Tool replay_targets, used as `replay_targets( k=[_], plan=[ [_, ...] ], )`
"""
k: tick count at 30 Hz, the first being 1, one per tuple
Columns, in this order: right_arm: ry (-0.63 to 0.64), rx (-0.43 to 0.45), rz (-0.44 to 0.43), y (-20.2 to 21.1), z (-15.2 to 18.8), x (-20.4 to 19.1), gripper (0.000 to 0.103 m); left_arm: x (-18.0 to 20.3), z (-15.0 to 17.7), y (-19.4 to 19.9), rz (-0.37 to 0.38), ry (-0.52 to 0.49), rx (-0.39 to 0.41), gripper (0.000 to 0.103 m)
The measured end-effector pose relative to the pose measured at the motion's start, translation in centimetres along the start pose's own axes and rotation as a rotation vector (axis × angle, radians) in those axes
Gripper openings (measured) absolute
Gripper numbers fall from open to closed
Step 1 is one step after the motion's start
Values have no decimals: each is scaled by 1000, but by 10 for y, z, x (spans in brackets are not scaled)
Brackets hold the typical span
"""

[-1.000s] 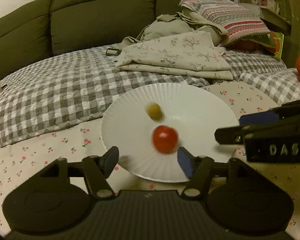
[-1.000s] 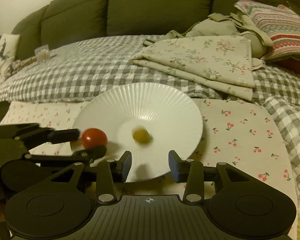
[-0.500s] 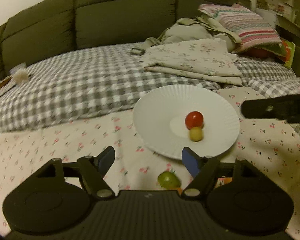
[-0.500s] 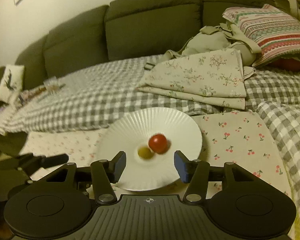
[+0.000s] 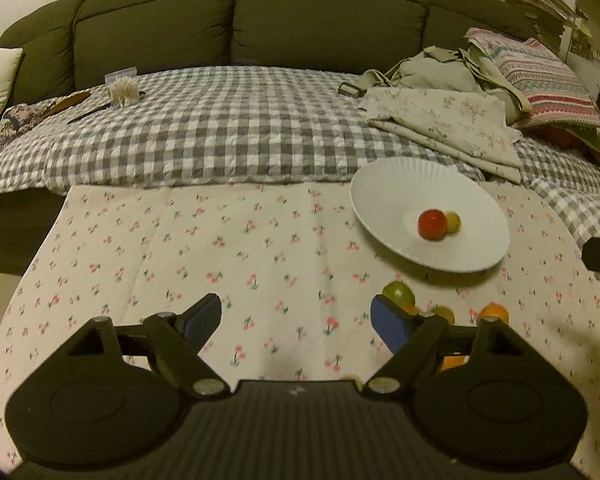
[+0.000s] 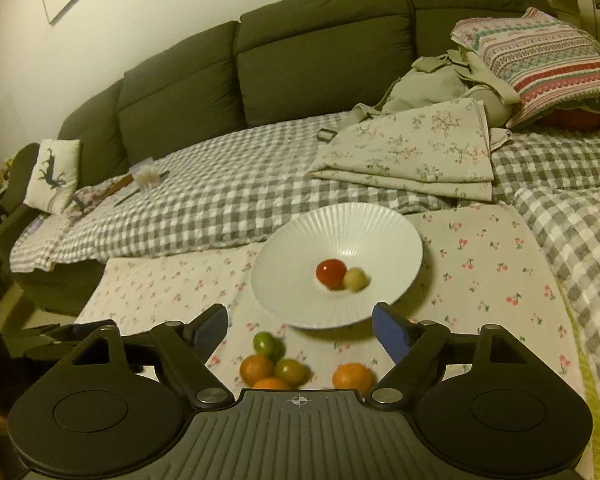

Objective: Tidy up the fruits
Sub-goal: 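Move the left tool back to a yellow fruit and grasp it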

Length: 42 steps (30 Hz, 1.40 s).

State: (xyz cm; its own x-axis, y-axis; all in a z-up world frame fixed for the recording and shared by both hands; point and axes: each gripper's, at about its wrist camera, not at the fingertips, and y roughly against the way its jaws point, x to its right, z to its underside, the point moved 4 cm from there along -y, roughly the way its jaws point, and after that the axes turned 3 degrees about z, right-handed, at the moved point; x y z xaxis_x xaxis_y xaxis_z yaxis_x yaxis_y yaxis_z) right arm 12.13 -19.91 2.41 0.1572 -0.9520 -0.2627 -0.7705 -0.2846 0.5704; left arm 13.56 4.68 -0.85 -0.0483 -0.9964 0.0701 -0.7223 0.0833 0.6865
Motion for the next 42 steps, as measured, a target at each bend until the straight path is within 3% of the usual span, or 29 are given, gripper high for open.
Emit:
replay_targets(
  k=[6, 10, 17, 25, 37, 39, 42],
  plan=[
    [7, -35, -1, 9, 14, -1, 81, 5, 22, -4, 42, -9, -62, 82],
    [19, -60, -8, 11, 23, -3, 81, 8, 29, -11, 32, -29, -81, 82],
    [38, -142, 9, -8, 42, -5, 81, 13, 41, -26, 68, -20, -141, 79],
    [39, -164, 20, -16, 51, -5, 81, 18, 51, -38, 82, -20, -188, 70],
    [79, -198, 29, -32, 65, -13, 79, 18, 56, -55, 94, -30, -212, 43],
    [85, -201, 34, -34, 66, -13, 79, 19, 55, -55, 114, -27, -206, 31],
    [95, -212, 35, -38, 70, -15, 79, 21, 55, -54, 134, -21, -209, 24]
  ],
)
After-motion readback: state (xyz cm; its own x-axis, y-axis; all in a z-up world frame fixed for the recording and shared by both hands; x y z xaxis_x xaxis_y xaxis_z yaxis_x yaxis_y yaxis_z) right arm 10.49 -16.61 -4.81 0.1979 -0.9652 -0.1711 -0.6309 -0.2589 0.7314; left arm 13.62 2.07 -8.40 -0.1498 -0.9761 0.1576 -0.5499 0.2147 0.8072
